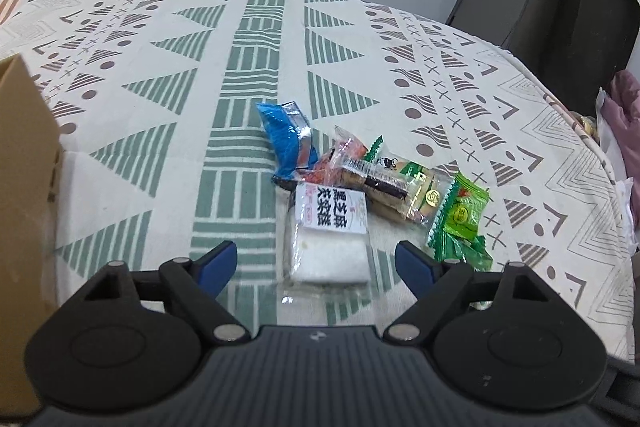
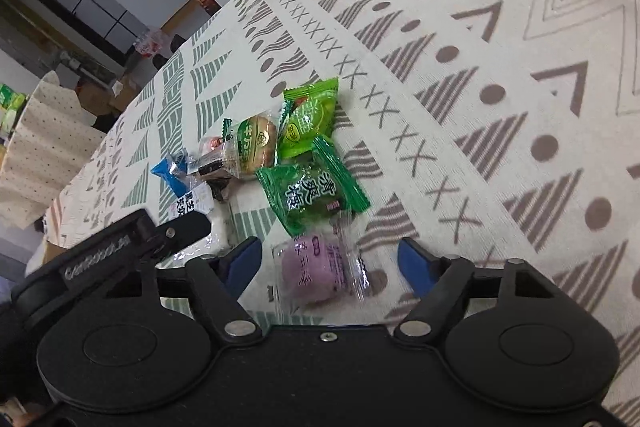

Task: Organize snacks
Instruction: 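Move both tools back over the snack pile, then grasp the white square pack with left tool while right tool grasps pink candy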

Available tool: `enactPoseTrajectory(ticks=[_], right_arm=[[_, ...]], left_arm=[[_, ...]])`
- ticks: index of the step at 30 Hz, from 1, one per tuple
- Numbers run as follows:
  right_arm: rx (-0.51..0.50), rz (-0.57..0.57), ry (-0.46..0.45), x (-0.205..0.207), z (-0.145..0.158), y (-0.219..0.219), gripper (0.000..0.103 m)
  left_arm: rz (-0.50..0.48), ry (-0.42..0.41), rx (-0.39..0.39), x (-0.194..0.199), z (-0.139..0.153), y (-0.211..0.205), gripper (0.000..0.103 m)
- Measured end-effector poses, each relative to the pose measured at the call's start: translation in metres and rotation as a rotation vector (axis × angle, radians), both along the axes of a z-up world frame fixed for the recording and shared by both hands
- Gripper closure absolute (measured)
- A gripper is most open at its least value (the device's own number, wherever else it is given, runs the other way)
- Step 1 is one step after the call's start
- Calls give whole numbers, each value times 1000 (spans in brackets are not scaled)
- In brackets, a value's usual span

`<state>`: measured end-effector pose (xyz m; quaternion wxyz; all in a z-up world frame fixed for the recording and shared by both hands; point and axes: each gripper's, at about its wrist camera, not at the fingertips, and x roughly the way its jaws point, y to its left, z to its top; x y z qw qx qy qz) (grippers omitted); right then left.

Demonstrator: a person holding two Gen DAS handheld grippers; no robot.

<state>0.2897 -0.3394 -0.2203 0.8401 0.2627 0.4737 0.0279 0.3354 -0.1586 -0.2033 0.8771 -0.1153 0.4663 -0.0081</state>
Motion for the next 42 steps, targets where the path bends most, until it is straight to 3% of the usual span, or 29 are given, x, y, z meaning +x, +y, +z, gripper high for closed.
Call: enactPoseTrajectory(ticks=[4,7,12,14,16,17,25,42], right_arm=[[-43,31,-20,0,-1,3,63],[7,30,-17,0,-4,-1,71],[18,26,-19,-1,-2,-3,74],[26,22,-18,-3,-1,-5,75],[32,19,-17,-3,0,-5,75],[35,16,-16,-4,0,-6,75],[95,16,-48,-7,10,-9,81],[205,86,-160,-22,38,-3,86]], left_arm=[[-18,7,30,9,-9,-7,18],[-24,25,34,13,-16,-11,19],[-23,27,81,13,-20,-17,23],[-14,27,109,12,-19,-18,41],[-7,27,120,11,-17,-18,54],[-4,29,125,10,-15,-17,55],[2,32,131,-10,2,-10,57],[112,-21,120,-72,59,14,57]])
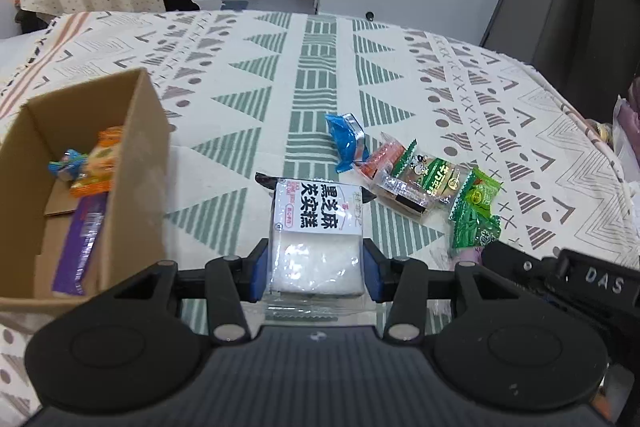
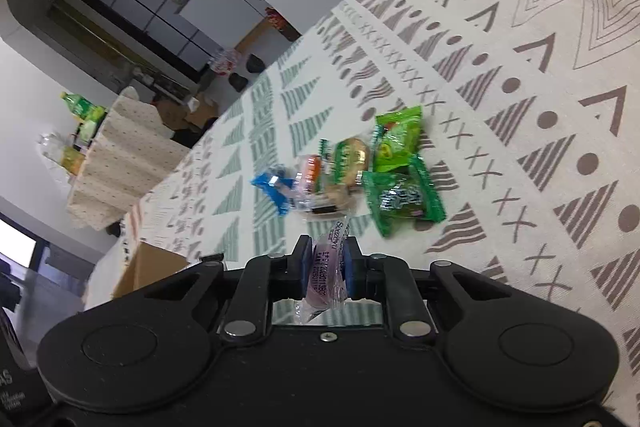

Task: Organize snacks
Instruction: 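Grasp the white square pack with left tool while right tool grasps pink candy, then carry both snacks over the box and open both tools to drop them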

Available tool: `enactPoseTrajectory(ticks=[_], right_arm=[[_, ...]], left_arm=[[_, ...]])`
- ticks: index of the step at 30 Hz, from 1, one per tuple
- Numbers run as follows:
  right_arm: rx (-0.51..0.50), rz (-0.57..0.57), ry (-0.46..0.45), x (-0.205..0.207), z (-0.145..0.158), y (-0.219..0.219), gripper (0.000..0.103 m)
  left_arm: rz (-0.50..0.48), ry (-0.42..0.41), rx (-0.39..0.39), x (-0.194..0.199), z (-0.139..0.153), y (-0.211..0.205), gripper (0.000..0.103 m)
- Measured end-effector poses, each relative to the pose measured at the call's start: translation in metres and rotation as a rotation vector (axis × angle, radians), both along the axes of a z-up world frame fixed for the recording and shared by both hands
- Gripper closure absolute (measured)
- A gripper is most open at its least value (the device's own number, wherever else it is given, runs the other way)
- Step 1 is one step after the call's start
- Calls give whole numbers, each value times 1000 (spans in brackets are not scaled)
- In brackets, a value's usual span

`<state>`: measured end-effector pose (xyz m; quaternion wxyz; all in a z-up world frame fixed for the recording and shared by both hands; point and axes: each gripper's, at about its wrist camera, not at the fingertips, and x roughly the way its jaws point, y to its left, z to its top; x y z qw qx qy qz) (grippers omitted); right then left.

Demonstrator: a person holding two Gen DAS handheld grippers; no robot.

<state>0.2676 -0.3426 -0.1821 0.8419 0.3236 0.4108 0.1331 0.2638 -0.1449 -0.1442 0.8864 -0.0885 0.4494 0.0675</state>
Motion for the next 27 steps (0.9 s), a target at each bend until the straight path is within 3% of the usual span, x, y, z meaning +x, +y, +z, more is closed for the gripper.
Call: enactPoseTrajectory(ticks=[14,27], right_arm=[[61,42,-87,-16,43,20,87],[56,95,-146,-24,80,85,88]], left_arm=[[48,-77,-15,-37,61,45,57],[166,-94,-46,-63,78,126,57]])
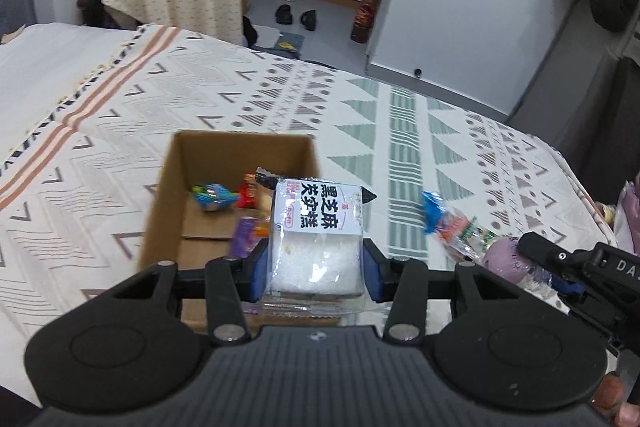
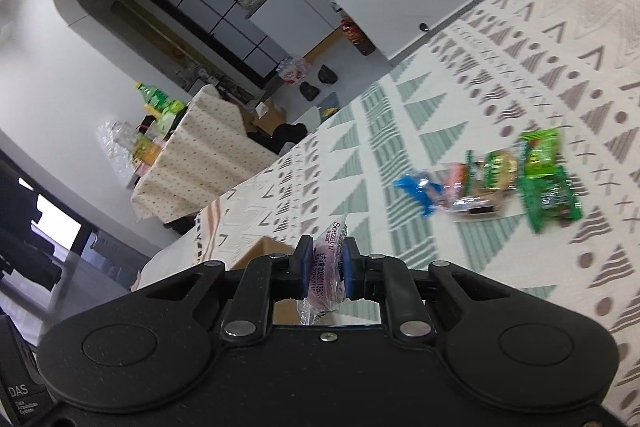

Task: Organize snacks
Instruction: 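Carry both snacks over the box and open both tools to drop them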

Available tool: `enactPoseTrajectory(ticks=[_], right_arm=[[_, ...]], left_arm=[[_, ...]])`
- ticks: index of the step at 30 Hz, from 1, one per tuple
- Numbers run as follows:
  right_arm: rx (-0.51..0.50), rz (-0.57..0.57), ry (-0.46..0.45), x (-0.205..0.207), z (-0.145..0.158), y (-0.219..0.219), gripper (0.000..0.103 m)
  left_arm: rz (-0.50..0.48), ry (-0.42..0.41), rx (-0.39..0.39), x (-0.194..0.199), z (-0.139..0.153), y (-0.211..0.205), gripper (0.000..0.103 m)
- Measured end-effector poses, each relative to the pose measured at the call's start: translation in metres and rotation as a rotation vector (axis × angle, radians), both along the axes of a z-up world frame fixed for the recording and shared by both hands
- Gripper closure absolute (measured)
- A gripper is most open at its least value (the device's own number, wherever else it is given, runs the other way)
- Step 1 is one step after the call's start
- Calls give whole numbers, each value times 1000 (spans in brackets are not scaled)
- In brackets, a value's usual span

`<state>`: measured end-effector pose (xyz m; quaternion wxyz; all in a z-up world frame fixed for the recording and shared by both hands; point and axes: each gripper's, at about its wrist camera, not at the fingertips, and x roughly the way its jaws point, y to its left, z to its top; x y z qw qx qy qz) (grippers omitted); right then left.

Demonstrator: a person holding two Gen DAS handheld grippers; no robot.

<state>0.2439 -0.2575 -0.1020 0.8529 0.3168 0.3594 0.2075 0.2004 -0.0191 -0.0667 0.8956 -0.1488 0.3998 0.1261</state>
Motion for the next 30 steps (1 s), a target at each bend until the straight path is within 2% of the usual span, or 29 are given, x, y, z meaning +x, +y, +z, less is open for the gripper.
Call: enactPoseTrajectory(ticks=[7,18,21,26,30], right_arm=[[-12,47,-4,1,8,42,88],[-74,122,-14,2,22,105,88],[-96,132,-18,1,26,117,88],[-101,135,-21,1,31,130,88],[-137,147,-26,-3,33,140,88]], left_arm=[[54,0,-28,-7,-2,41,57],[108,-2,-117,-4,-16,92,57],[114,-30,-120,-6,-14,98,53],[117,-30,-136,-10,-11,108,50],[123,-35,-143,-17,-9,112,37]])
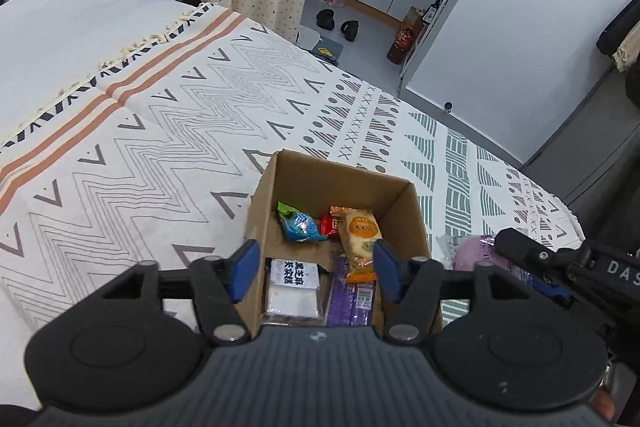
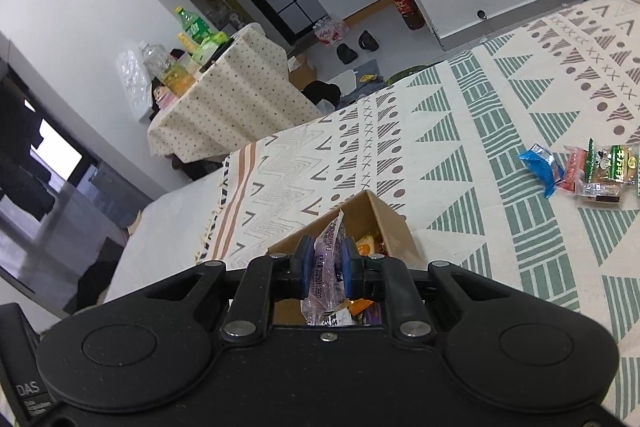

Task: Organize snacks
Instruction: 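Carry both snacks over the box and open both tools to drop them, then move both tools back over the remaining snack pile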

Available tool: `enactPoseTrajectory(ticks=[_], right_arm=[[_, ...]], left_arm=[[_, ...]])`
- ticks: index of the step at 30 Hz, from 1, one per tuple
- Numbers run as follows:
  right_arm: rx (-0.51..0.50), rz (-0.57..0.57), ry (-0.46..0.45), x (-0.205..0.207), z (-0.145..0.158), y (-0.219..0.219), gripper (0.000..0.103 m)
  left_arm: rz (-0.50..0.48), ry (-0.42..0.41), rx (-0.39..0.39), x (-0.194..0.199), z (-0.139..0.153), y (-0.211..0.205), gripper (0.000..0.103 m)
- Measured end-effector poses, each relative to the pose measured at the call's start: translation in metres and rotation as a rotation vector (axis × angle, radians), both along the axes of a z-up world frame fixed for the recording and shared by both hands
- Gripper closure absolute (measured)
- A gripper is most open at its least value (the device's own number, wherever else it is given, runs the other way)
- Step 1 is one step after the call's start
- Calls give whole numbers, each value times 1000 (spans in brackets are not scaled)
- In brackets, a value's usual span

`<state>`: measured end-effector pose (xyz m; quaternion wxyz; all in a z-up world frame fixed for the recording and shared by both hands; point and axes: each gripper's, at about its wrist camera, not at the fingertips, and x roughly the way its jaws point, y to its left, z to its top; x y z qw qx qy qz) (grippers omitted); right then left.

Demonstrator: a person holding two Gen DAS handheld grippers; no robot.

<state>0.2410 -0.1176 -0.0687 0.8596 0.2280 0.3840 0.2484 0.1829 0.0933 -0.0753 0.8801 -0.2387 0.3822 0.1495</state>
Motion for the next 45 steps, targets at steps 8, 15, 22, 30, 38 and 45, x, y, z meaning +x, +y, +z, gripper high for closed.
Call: enactPoseTrajectory(ticks=[8,15,22,30,38,45], right_arm=[[-3,-54,-19,-13,11,-19,54],[-2,-114,-49,-31,24,-59,28],[0,-160,-94,-50,32,-104,5],[-6,-212,-100,-62,32,-152,0],[-9,-251,-91,-72,24,-192,0],[-23,-264,-83,-75,17,-215,0]], left_arm=[[-2,31,0,-12,4,-7,18],[-31,36,0,-21,12,-32,8],[-77,29,4,-26,22,-68,2],[-148,19,6,-30,31,-110,1],[-186,15,18,-30,33,-143,1],[-206,11,27,-26,33,-164,1]])
